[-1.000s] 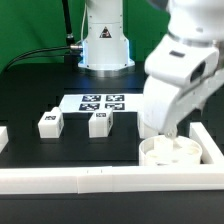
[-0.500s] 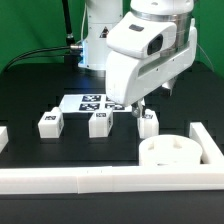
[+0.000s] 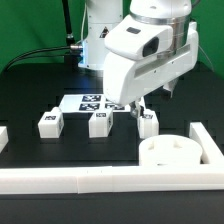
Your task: Assemble stool
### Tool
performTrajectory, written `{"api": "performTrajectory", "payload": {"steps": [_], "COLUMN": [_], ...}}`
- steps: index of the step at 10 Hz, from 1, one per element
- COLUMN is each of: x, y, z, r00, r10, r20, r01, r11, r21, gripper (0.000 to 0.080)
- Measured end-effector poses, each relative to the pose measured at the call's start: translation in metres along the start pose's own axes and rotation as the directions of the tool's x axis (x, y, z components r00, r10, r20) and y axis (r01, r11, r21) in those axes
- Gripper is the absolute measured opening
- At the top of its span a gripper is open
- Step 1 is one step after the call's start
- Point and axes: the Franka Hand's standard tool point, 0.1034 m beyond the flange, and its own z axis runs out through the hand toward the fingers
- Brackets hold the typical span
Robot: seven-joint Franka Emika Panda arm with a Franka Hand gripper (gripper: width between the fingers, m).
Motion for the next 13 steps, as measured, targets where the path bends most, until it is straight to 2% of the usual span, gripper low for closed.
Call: {"api": "performTrajectory", "payload": {"steps": [1,3,5,6,7,8,9,10,11,13], "x": [-0.007,-0.021,-0.017,-0.016,-0.016,-0.023,-0.02,-0.019,-0.024,-0.022], "y": [0.001,-0.006,-0.006,-0.008,-0.008,-0.008,-0.002,-0.003,-0.008,-0.003], "z": [0.004,0.021,0.018,0.018,0.018,0.023,0.025,0.025,0.026,0.03], "r00": [0.991,0.897,0.861,0.818,0.817,0.81,0.819,0.82,0.819,0.794], "r10": [0.135,0.441,0.508,0.575,0.577,0.585,0.573,0.571,0.565,0.552], "r20": [-0.017,-0.015,-0.02,-0.018,-0.017,0.044,0.036,0.037,0.105,0.255], "r01": [-0.135,-0.441,-0.507,-0.575,-0.576,-0.586,-0.574,-0.573,-0.571,-0.581], "r11": [0.991,0.897,0.861,0.818,0.817,0.809,0.817,0.819,0.82,0.812], "r21": [-0.009,0.016,0.02,0.03,0.031,0.031,0.045,0.044,0.044,0.052], "gripper": [0.0649,0.0649,0.0649,0.0649,0.0649,0.0649,0.0649,0.0649,0.0649,0.0649]}}
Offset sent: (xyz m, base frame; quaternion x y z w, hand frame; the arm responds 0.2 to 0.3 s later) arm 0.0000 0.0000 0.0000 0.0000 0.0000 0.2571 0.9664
